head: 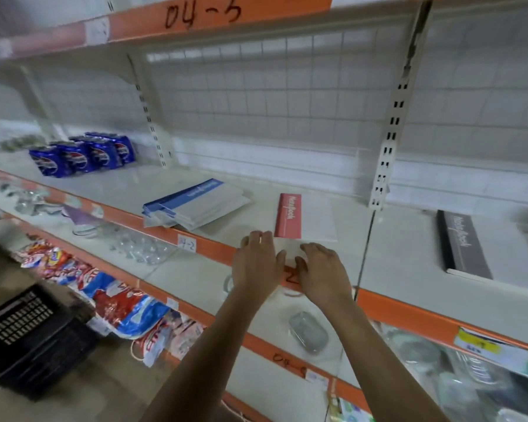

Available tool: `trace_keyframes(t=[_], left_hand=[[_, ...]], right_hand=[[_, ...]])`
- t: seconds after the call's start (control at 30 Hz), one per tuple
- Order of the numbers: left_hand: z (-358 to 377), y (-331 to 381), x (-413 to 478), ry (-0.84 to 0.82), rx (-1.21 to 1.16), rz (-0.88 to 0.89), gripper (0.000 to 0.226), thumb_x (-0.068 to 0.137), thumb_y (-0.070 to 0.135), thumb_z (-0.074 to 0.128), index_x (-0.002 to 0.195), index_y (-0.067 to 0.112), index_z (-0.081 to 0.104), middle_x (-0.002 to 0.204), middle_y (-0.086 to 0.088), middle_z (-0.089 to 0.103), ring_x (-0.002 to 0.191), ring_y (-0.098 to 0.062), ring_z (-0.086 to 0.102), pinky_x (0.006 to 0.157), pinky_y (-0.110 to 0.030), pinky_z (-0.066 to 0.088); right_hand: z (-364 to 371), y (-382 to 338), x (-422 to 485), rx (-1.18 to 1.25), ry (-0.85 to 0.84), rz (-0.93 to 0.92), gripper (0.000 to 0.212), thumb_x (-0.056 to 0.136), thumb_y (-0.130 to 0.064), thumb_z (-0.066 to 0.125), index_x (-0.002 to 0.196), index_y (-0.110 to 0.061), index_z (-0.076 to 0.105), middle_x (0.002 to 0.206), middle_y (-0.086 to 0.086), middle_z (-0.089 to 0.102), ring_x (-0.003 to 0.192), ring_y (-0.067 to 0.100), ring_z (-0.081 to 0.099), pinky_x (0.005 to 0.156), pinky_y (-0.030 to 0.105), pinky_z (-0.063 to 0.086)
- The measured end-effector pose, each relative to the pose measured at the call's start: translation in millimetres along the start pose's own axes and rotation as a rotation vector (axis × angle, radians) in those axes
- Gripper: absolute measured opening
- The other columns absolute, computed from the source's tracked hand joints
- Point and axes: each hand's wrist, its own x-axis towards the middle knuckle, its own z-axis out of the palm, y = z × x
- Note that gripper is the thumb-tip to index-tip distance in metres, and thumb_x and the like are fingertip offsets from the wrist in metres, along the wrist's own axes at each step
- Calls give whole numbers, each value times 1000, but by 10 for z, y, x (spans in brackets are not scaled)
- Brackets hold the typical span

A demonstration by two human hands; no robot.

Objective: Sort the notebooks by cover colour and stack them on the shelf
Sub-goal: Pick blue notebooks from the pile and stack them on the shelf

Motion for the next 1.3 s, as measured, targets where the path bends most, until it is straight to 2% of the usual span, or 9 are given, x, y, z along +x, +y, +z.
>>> trace_keyframes(t=[0.2, 0.5, 0.6, 0.73, 0.87, 0.97, 1.1, 1.23, 1.3], left_hand=[[-19, -606, 522, 31, 26, -107, 48, 94, 39, 50, 133, 11, 42, 139, -10, 45, 128, -25, 44, 102, -35, 40], [198, -1265, 1365, -198, 90, -274, 69, 97, 37, 41, 150, 7, 11, 154, -31, 5, 143, -43, 5, 116, -49, 12], [252, -1314, 1478, -238, 183, -316, 69, 96, 39, 42, 149, 7, 11, 147, -32, 25, 135, -44, 27, 111, -48, 26], [184, -1202, 1532, -173, 264, -84, 32, 96, 20, 41, 124, 5, 46, 118, -12, 58, 110, -25, 53, 90, -33, 46], [32, -1027, 1526, -245, -56, 112, 21, 96, 27, 45, 89, 12, 58, 88, -7, 64, 80, -20, 60, 63, -27, 42], [-151, -1053, 1539, -427, -378, 233, 14, 90, 23, 54, 84, 13, 61, 77, -2, 62, 71, -14, 55, 64, -27, 40], [-134, -1407, 1661, -398, -696, 79, 39, 90, 40, 58, 124, 22, 61, 127, 7, 59, 118, -6, 53, 98, -20, 40], [81, -1847, 1888, -274, -5, -169, 84, 88, 58, 47, 150, 12, 14, 157, -21, 5, 145, -36, 0, 116, -51, 7], [101, -1998, 1982, -341, 43, -300, 103, 79, 70, 48, 150, 8, 7, 155, -25, 8, 143, -41, 6, 115, -57, 10]], right_hand=[[345, -397, 584, 93, -16, 7, 39, 96, -25, 44, 131, -11, 49, 133, 9, 53, 123, 27, 46, 101, 34, 38], [629, -792, 1328, 203, -27, -20, 29, 94, -16, 42, 117, -7, 57, 118, 7, 61, 107, 21, 55, 89, 30, 41], [650, -877, 1429, 252, -53, 8, 28, 96, -15, 42, 117, -5, 56, 118, 9, 61, 106, 21, 56, 88, 28, 41], [729, -948, 1571, 407, -65, 163, 36, 99, -28, 40, 128, -10, 49, 124, 6, 59, 107, 18, 56, 82, 19, 36], [783, -973, 1678, 807, 45, 480, 55, 94, -42, 49, 134, -5, 41, 111, 0, 54, 103, 20, 55, 86, 28, 38], [813, -882, 1761, 953, 139, 575, 34, 86, -23, 61, 112, -1, 56, 97, 12, 66, 90, 31, 66, 75, 38, 53], [738, -788, 1729, 946, 268, 539, 43, 75, 4, 47, 113, -15, 57, 98, 8, 66, 87, 26, 64, 71, 36, 55], [667, -704, 1623, 880, 286, 539, 58, 82, 4, 37, 134, -21, 44, 117, 6, 60, 100, 26, 58, 71, 30, 50], [676, -718, 1583, 883, 256, 545, 56, 86, 2, 36, 136, -23, 39, 117, 2, 57, 98, 23, 57, 62, 29, 49]])
